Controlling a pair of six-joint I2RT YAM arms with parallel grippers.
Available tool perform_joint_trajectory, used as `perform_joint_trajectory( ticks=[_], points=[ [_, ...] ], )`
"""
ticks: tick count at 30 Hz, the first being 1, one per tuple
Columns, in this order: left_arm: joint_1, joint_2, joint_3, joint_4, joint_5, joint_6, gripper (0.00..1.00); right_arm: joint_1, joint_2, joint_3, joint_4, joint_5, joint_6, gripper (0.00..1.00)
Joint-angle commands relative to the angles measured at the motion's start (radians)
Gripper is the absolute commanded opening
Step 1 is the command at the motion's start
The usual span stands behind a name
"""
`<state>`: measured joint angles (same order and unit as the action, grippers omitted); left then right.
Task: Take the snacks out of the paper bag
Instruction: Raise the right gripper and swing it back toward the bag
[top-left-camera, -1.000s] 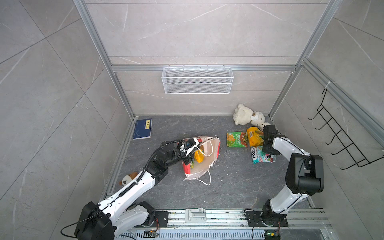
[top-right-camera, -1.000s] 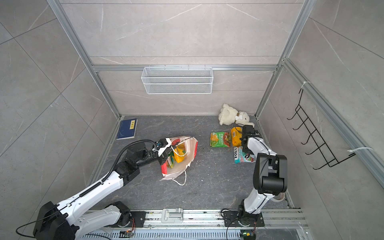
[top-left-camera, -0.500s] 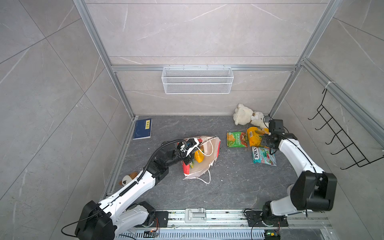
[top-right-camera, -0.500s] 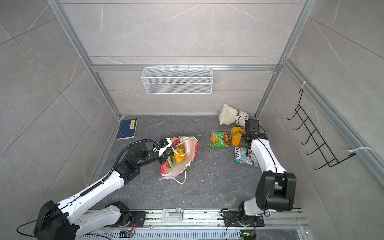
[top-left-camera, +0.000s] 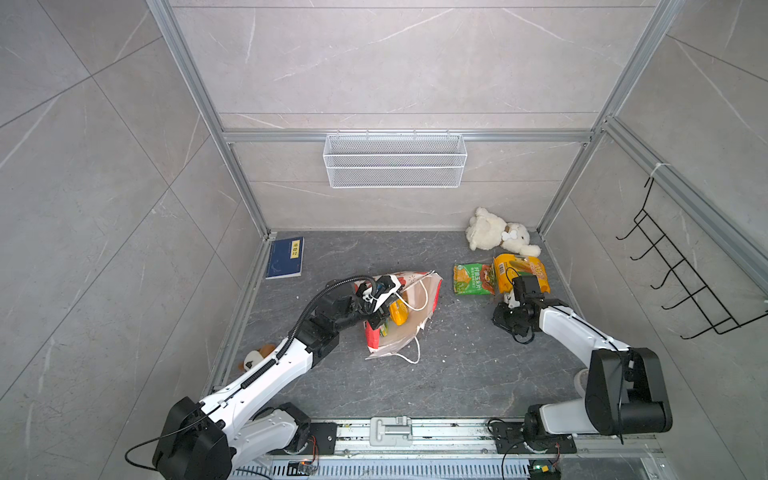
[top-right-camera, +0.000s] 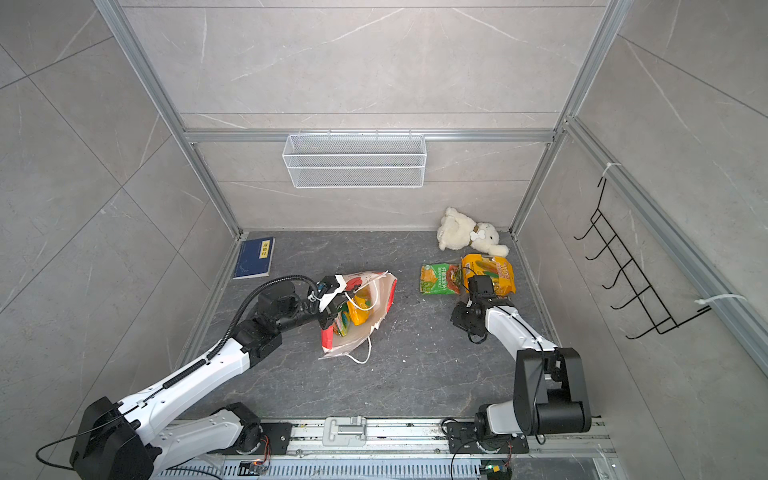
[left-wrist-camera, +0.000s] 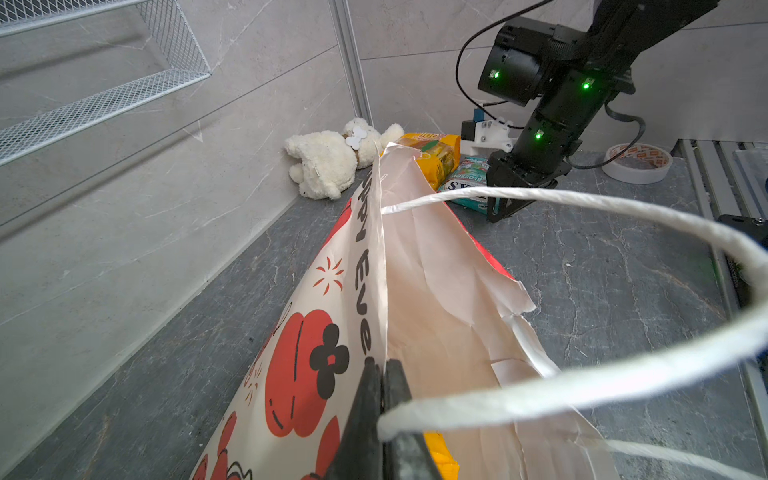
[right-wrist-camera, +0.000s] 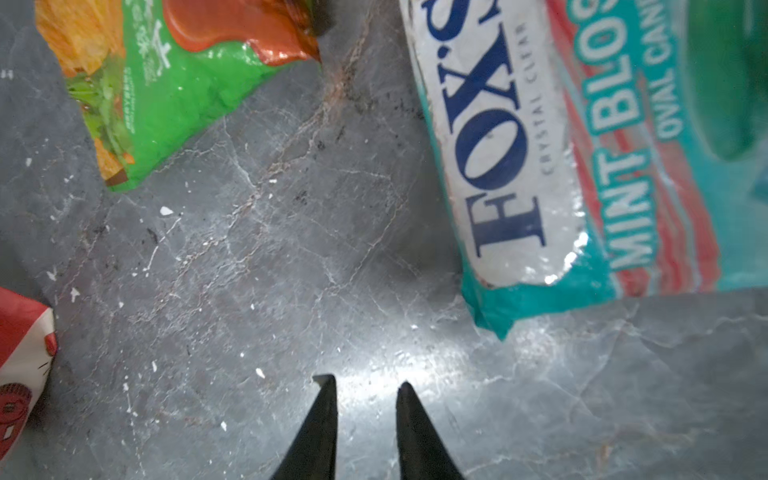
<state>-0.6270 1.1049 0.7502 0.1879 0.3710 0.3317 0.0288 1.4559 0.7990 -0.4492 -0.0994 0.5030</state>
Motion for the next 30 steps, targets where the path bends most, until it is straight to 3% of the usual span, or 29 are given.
perform_joint_trajectory(
  ticks=[1,12,20,27,30],
  points=[
    [-0.007,0.005,0.038,0.028,0.027,-0.007,0.0,-0.003,0.045,0.018,0.046,0.073,0.037,0.27],
    [-0.008,-0.034,0.046,-0.016,0.027,0.013,0.0,-0.052,0.151,0.049,0.044,0.184,0.068,0.28],
    [-0.007,-0.063,0.041,-0.029,0.026,0.014,0.0,-0.093,0.149,0.045,0.03,0.172,0.085,0.28],
    [-0.007,-0.054,0.053,-0.047,0.034,0.009,0.0,-0.081,0.028,0.081,-0.014,0.022,0.047,0.3],
    [-0.007,-0.058,0.067,-0.079,0.048,0.001,0.0,-0.007,-0.112,0.122,-0.054,0.007,0.006,0.31]
  ],
)
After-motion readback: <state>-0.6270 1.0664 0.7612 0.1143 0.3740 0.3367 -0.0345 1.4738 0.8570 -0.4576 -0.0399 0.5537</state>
